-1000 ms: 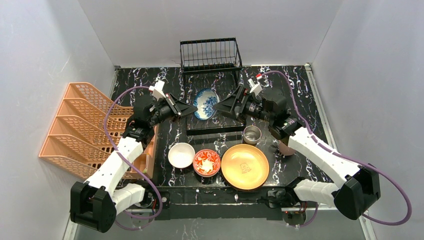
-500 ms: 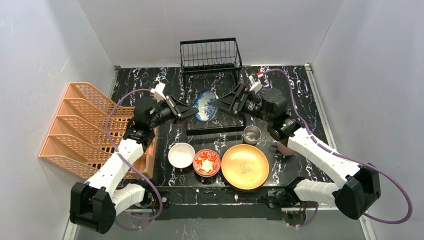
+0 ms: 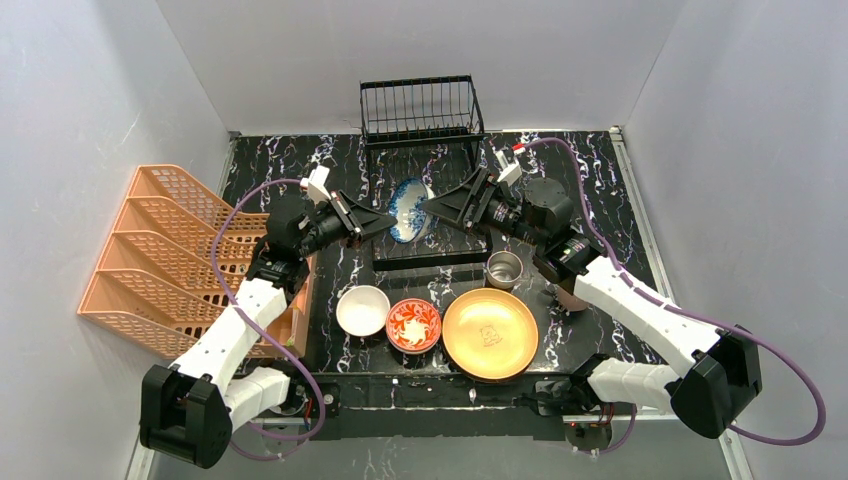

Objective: Load the mixed dishes into the dish rack
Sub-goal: Pick up the bowl from the center of the board.

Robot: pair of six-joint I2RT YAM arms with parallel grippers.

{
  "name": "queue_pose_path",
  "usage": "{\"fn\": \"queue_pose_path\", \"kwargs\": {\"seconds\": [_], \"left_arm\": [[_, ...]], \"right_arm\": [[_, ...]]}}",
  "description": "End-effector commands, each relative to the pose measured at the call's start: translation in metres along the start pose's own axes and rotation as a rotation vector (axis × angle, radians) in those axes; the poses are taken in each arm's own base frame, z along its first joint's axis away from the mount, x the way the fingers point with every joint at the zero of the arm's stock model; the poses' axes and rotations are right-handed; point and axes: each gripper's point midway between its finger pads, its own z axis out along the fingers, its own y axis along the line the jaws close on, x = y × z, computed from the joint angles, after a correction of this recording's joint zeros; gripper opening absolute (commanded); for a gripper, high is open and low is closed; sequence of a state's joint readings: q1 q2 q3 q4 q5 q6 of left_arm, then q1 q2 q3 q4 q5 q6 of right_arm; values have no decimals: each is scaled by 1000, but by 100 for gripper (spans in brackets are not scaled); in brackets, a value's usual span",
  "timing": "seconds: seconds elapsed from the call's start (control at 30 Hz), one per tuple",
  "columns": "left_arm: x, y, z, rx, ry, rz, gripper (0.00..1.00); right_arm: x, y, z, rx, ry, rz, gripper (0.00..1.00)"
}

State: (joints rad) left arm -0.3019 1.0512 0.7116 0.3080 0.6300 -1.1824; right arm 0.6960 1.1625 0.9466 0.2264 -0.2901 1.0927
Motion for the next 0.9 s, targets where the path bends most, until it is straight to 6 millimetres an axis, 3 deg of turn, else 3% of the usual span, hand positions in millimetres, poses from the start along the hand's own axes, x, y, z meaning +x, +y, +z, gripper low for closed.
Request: {"fn": "queue_pose_path", "kwargs": {"seconds": [0.0, 0.13, 0.23, 0.43, 0.87], "left_arm": [[-2, -28, -8, 89, -4, 51, 0], [-1, -27, -8, 85, -2, 54, 0], [-2, -28, -9, 86, -4, 58, 0], [-1, -27, -9, 77, 1, 69, 0], [-1, -26, -9, 66, 8, 78, 0]], "right_arm": [[-15, 38, -3, -98, -50, -46, 75], [-15, 39, -4, -95, -50, -48, 72], [-14, 36, -3, -85, -50, -45, 82], [-13, 35, -2, -80, -47, -41, 88], [-12, 32, 1, -64, -47, -49, 83]]}}
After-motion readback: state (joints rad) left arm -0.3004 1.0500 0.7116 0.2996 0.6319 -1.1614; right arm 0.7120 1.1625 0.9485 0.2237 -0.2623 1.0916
